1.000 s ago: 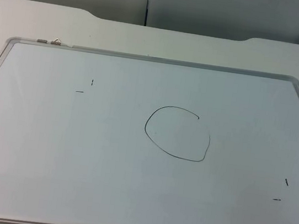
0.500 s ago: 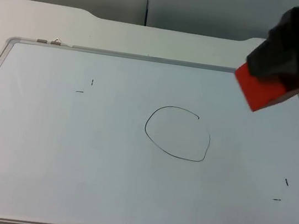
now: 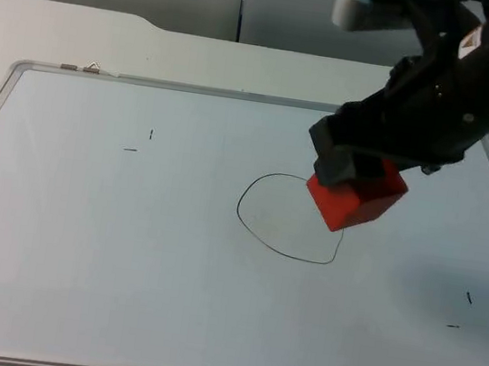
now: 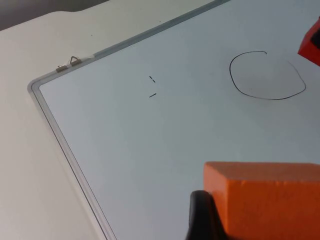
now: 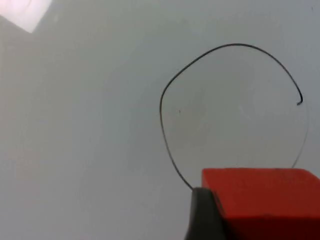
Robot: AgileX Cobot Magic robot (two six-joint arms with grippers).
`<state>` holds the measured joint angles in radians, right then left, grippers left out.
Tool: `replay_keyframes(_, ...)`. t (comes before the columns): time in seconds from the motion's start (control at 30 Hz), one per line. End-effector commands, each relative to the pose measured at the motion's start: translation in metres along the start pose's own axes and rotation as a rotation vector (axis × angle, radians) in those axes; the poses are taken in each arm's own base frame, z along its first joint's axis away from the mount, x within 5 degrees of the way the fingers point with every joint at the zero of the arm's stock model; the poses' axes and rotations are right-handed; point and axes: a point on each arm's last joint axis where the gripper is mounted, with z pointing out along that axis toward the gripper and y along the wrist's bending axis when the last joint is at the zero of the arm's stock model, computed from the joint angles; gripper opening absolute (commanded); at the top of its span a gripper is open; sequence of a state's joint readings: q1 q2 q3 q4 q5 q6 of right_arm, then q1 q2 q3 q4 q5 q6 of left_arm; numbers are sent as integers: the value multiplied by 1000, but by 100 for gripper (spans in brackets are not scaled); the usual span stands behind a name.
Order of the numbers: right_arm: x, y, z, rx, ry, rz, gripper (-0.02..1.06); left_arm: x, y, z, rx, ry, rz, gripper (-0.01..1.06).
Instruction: Pick up one cube with the left hand and another cube with the right hand. First place the cube in the right hand at the target position, then stack the cube in the left hand on top.
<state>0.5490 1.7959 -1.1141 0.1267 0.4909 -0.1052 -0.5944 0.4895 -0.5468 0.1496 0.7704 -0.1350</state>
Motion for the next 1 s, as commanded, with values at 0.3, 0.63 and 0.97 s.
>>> replay_keyframes(0.3, -28, -2, 39, 49, 80, 7, 0, -1, -1, -1, 12, -22, -9, 0)
replay_keyframes(0.63, -27, 10, 62, 95, 38, -36, 0, -1, -1, -1, 13, -26, -9, 0)
replay_keyframes(0.97, -20, 8, 81, 98, 64, -20, 0, -1, -1, -1, 13, -26, -9, 0)
